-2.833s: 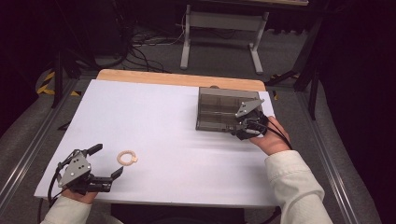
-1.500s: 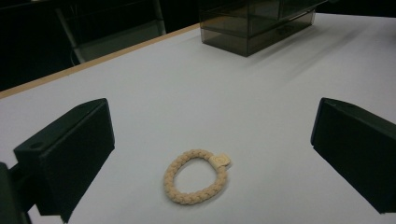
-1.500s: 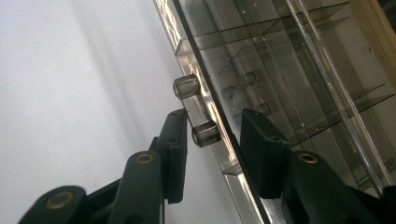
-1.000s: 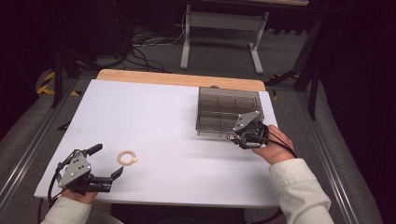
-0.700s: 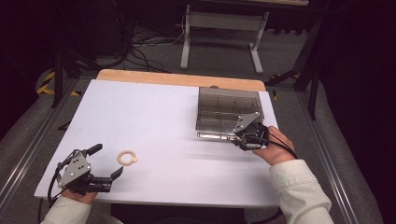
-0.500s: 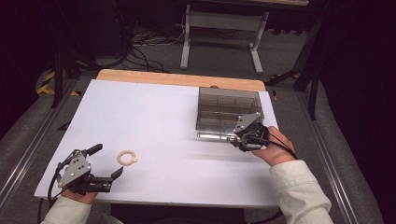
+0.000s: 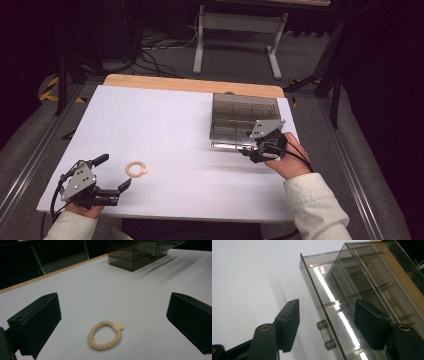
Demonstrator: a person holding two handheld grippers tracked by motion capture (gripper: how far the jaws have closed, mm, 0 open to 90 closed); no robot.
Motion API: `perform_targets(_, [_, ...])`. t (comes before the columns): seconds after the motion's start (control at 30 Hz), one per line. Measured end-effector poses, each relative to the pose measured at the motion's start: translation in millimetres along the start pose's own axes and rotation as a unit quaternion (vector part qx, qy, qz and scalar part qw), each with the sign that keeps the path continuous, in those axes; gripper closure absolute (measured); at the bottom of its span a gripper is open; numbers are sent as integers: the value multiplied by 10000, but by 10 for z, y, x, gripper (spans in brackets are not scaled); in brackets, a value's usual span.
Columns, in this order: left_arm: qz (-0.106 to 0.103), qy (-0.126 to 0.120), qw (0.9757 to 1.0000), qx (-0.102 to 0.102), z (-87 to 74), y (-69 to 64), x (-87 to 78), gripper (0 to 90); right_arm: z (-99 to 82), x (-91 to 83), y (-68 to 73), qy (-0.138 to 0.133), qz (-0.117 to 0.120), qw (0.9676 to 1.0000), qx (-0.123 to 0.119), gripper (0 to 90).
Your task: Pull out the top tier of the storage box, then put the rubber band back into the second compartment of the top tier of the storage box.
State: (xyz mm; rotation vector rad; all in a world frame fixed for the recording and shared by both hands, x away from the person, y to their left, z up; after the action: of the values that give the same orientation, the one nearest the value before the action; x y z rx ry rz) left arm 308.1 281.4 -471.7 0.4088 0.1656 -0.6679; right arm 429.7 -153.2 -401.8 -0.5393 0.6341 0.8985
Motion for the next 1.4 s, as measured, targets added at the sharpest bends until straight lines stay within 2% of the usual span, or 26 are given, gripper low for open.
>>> perform_targets(0.1, [-46,-12,10000,-57,2,-16,3,5,32,-6,22,-59,11,10000,-11,375])
perform_targets(0.13, [14,-3,10000,17,2,-1,0,5,37,-5,29,-61,6,10000,-19,374])
perform_targets(0.17, [-21,-13,10000,-36,2,-12,2,5,41,-5,35,-67,14,10000,-36,372])
perform_targets(0.23, [-39,-15,10000,1,3,-9,2,5,45,-5,48,-67,11,10000,-38,358])
perform_targets(0.27, [16,-2,10000,15,0,-3,-2,5,49,-4,51,-84,5,9999,-63,347])
perform_targets(0.37, [-32,-21,10000,-56,0,-15,-11,5,70,-11,71,-187,38,9998,-52,301])
perform_targets(0.43, [-32,-21,10000,-3,0,-2,-14,5,90,-18,77,-256,27,9997,-60,279])
perform_targets(0.5, [5,-25,10000,-84,-2,-5,-17,5,115,-27,86,-337,33,9994,-62,254])
perform_targets(0.57, [59,-31,10000,-13,-4,22,-28,5,139,-33,100,-419,37,9991,-52,226])
perform_targets(0.6, [10,-36,10000,-76,-4,12,-30,5,151,-32,105,-452,18,9990,-69,206])
perform_targets(0.73, [46,-46,9999,-107,-1,13,-42,5,181,-18,128,-535,20,9985,-65,147])
perform_targets(0.83, [32,-50,10000,-63,3,12,-42,5,203,-6,139,-582,42,9983,-59,116])
perform_targets(0.93, [32,-55,10000,-53,4,14,-48,5,245,3,146,-674,-64,9977,-38,70])
perform_targets(1.07, [30,-40,10000,63,4,27,-56,5,320,10,177,-793,34,9968,6,66])
perform_targets(1.13, [116,-41,9999,-10,1,20,-64,5,355,21,196,-831,79,9965,-11,66])
perform_targets(1.17, [46,-53,10000,-64,0,5,-67,5,373,31,209,-839,93,9964,-12,66])
perform_targets(1.4, [119,-21,9999,-74,-21,6,-131,5,493,146,272,-878,182,9959,-99,66])
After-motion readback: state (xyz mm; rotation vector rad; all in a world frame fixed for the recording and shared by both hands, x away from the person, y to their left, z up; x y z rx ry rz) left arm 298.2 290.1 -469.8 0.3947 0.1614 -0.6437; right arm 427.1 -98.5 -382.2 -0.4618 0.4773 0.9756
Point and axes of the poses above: each handheld gripper's, and its own axes: x roughly forward along the jaws, z roughly out of its top, y roughly to its left, the point moved 4 cm from there along x, roughly forward along the jaws, and after that the axes turned 11 degrees about x, right-handed, at the moved point
